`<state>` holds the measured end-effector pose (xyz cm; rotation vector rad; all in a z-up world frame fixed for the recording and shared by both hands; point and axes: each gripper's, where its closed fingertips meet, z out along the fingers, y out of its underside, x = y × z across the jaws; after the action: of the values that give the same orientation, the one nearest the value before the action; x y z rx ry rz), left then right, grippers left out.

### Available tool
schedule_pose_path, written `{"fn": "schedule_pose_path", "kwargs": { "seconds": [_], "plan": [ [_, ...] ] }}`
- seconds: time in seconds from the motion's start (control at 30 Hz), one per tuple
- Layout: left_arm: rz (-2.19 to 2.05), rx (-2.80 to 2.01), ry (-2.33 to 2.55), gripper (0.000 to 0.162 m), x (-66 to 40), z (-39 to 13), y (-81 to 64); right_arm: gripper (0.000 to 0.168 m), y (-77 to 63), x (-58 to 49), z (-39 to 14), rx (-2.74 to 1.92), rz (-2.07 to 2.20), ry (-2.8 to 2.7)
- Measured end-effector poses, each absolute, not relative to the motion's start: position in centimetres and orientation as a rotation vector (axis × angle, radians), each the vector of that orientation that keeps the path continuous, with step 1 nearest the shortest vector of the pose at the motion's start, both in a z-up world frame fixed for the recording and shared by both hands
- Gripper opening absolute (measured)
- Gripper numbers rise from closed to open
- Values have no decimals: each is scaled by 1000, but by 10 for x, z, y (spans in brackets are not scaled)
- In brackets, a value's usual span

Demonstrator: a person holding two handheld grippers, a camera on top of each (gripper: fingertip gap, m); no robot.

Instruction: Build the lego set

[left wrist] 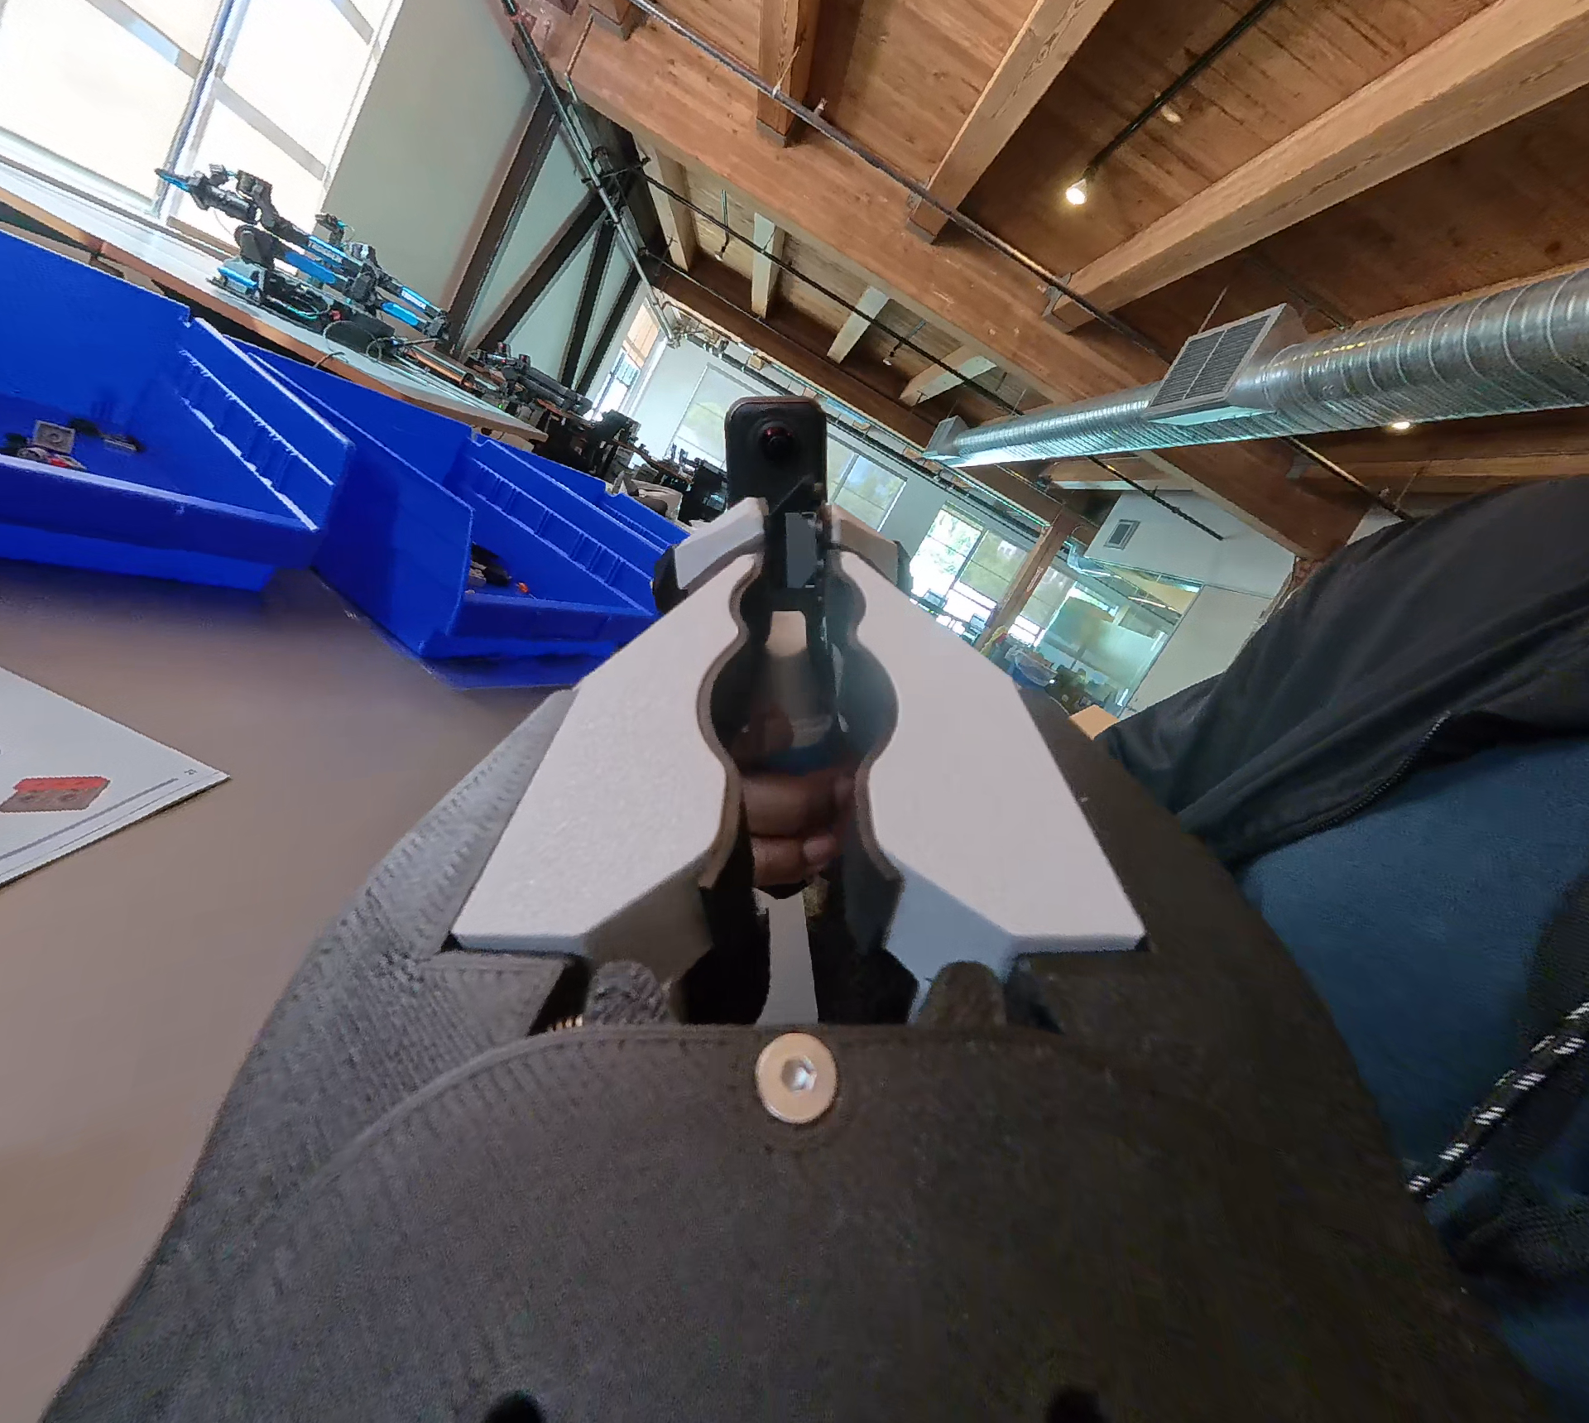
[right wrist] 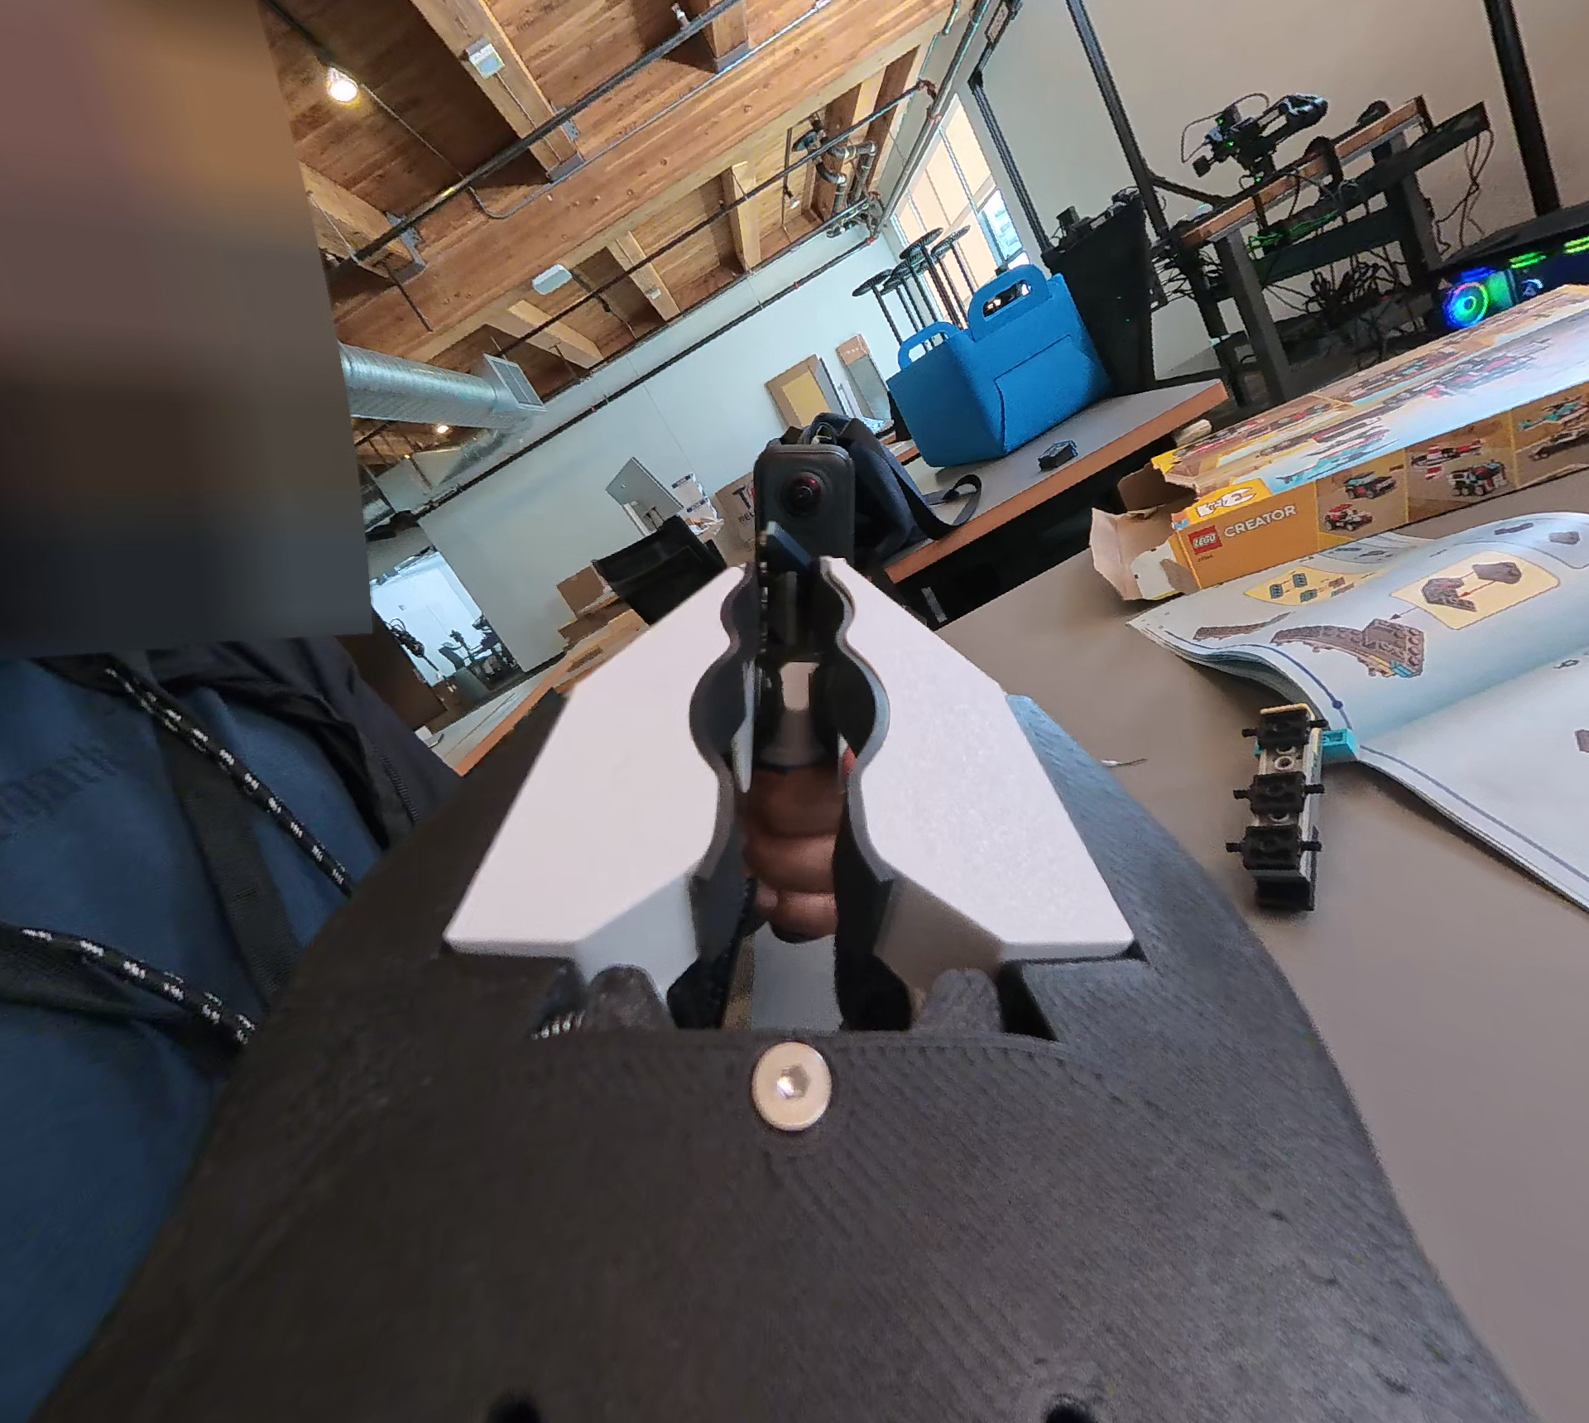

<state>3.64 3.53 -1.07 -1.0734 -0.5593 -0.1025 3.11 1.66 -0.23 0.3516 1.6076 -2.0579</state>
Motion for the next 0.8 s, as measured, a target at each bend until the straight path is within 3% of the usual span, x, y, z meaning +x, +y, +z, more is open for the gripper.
{"fn": "schedule_pose_path", "kwargs": {
  "seconds": [0.37,0.8],
  "plan": [
    [-125,-1085,-617,10,29,-20,34,12,12,22,-10,390,-2059,1657],
    [42,-1187,-972,11,-7,-83,-53,51,6,-19,-48,218,-2180,2142]
  ]
}}
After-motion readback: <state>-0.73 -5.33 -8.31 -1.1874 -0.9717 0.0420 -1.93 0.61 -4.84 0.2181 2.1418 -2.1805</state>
